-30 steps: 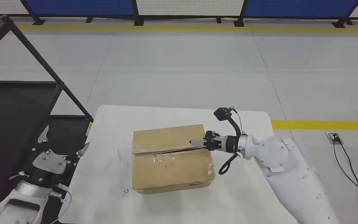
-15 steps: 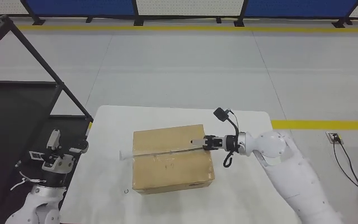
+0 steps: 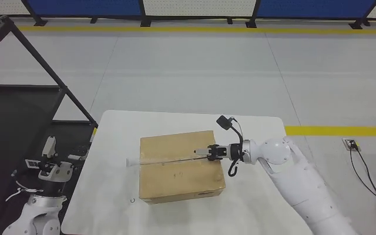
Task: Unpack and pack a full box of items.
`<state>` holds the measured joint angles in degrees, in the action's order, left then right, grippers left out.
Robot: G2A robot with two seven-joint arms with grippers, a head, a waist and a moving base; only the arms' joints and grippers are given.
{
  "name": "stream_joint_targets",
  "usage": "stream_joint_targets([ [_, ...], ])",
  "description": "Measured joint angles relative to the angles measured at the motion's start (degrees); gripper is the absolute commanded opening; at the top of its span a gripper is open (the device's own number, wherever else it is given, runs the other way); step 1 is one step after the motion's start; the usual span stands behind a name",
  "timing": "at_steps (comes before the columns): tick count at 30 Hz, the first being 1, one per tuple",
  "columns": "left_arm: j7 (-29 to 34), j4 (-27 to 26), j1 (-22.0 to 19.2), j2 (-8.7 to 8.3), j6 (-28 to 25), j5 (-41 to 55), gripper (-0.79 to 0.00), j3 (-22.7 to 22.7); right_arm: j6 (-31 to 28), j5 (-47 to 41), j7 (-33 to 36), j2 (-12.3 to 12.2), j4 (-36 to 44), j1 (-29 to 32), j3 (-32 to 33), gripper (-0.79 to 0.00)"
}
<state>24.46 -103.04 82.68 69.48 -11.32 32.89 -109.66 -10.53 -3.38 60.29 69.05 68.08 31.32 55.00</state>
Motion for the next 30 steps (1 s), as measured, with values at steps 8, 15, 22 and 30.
stream_joint_targets([
  [8,0.6,-0.6,1.6,0.11,-1.4,1.4,0.0,0.2,0.2,-2.0,-0.7,2.8,-3.8,-4.1,-6.3,0.0],
  [15,1.5,-0.9,2.2,0.19,-1.9,2.4,0.0,1.0,-0.3,-5.0,-3.7,6.3,-8.1,-7.9,-12.2,0.0],
  [22,2.5,-1.6,2.7,0.38,0.7,8.9,0.0,2.1,-0.9,-6.7,-4.7,8.5,-11.4,-9.8,-15.1,0.0],
  [30,2.5,-1.6,2.7,0.37,0.5,7.7,0.0,2.1,-0.9,-6.6,-4.7,8.4,-11.4,-9.8,-15.1,0.0],
])
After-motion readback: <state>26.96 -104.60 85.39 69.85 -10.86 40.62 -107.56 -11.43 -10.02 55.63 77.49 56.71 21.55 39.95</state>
